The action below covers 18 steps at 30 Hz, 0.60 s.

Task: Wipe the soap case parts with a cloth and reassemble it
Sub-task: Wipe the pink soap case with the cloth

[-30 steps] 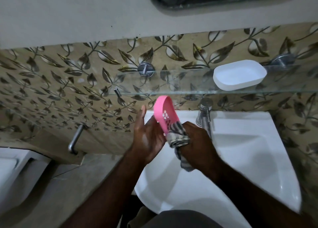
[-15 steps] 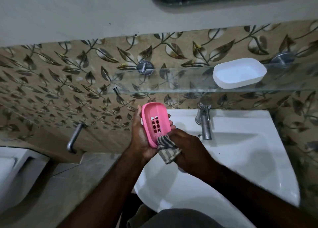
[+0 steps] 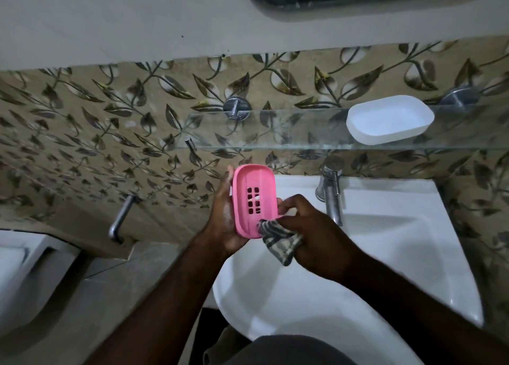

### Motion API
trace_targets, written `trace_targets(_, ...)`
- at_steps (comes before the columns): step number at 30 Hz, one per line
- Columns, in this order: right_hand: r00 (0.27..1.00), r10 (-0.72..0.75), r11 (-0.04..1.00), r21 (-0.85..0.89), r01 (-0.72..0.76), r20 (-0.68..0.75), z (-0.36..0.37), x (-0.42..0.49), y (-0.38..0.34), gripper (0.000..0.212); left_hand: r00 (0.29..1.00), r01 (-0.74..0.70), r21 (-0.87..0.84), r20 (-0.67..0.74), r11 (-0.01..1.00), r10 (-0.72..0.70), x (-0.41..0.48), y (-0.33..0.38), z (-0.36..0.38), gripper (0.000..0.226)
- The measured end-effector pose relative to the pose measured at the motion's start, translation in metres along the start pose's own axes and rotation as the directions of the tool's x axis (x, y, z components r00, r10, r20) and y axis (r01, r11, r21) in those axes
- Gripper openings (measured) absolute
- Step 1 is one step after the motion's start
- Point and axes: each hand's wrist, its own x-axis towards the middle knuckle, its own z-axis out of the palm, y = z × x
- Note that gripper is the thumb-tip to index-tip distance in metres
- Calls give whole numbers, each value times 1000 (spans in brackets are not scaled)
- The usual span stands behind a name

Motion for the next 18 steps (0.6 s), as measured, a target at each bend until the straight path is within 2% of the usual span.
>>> trace_targets(1, 995, 94, 979, 184, -88, -23, -3, 1, -2, 7, 1000, -2, 10, -9, 1000, 2, -2, -1, 1, 65)
trace_targets(2, 979, 200, 916, 364, -168, -51, -6, 4, -4, 4, 1000, 2, -7, -4, 1000, -2, -3, -3, 1, 72)
trace_targets(4, 925, 372, 742, 624, -245, -80, -14, 7, -9, 12, 997, 36, -79, 77, 996, -30, -4, -8, 3, 82)
trace_targets(6, 886, 455, 602, 763, -236, -85, -20, 10, -14, 20, 989, 55, -146, 144, 988, -34, -2, -13, 0, 87)
trace_targets(7, 878, 469, 583, 780, -227, -95, -22, 11, -16, 20, 987, 57, -157, 155, 986, -32, 0, -16, -1, 87)
trace_targets(8, 872, 476, 605, 762, -229, -116, -23, 12, -16, 19, 986, 58, -161, 162, 985, -32, 2, -17, -3, 86)
trace_targets(10, 874, 442, 741, 631, -229, -202, -26, 17, -14, 13, 986, 66, -143, 164, 988, -42, 5, -19, -4, 81)
trace_targets(12, 889, 328, 898, 397, -189, -318, -26, 25, -13, 7, 988, 48, -71, 153, 996, -37, 6, -20, 0, 75)
trace_targets(14, 905, 185, 977, 172, -128, -382, -21, 34, -18, 15, 987, 18, -12, 158, 1000, -16, 4, -21, 8, 72)
trace_targets(16, 945, 86, 996, 53, -73, -316, -10, 35, -26, 35, 990, -14, 9, 142, 1000, 13, 1, -17, 14, 68)
trace_targets(18, 985, -7, 998, -56, -3, -175, -2, 27, -29, 46, 991, -16, 11, 136, 1000, 14, 2, -10, 8, 71)
